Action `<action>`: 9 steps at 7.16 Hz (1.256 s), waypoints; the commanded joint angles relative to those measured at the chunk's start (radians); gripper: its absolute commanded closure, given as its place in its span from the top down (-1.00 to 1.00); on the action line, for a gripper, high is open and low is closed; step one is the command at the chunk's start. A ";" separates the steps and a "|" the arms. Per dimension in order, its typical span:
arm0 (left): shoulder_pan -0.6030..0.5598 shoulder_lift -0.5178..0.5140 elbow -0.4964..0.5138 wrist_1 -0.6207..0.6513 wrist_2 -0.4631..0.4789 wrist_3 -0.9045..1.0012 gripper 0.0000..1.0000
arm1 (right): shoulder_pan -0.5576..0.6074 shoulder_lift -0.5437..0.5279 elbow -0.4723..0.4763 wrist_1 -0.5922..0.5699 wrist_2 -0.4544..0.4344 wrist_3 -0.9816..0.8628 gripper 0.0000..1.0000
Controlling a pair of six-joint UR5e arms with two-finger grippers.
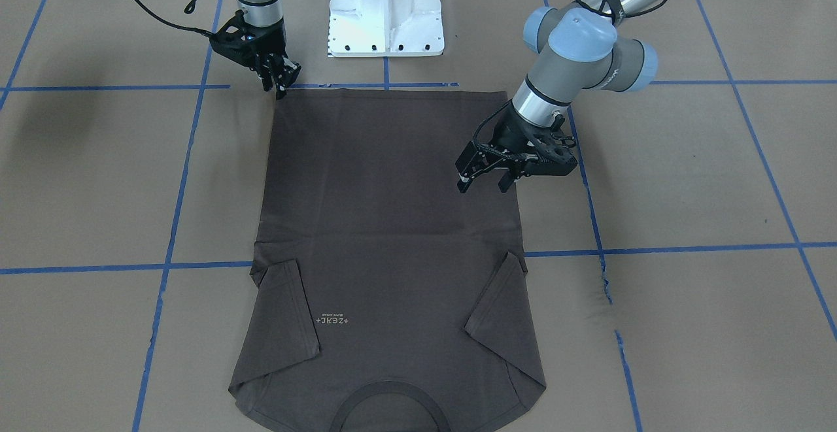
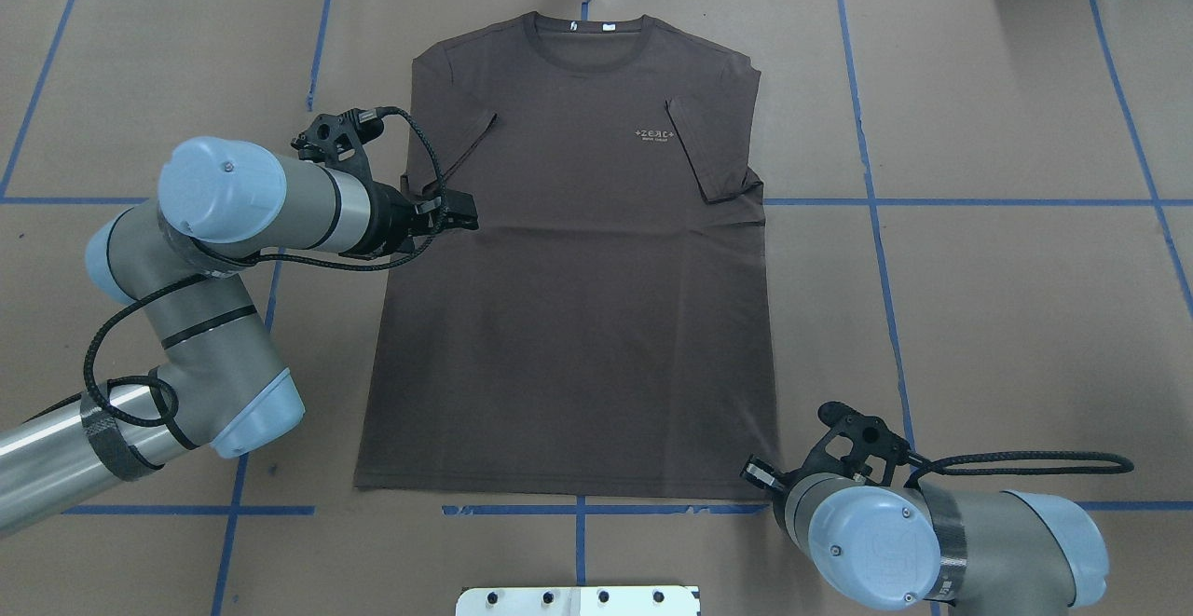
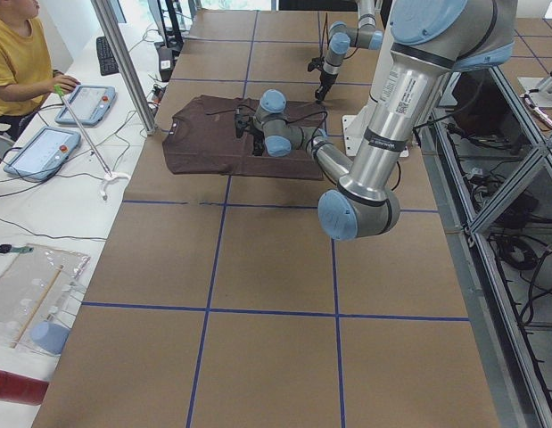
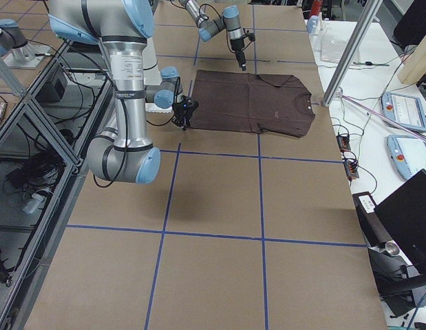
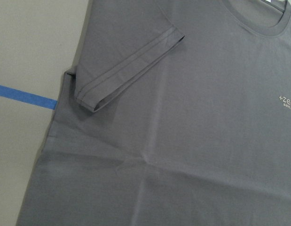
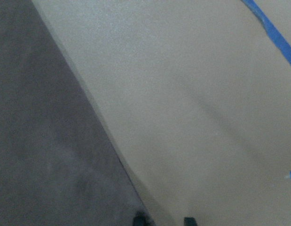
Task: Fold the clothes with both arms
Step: 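Move both grippers down to the hem corners nearest the robot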
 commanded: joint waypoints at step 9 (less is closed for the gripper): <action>0.315 0.231 -0.363 0.225 0.348 -0.307 0.90 | 0.033 0.023 0.108 -0.099 0.035 -0.002 -1.00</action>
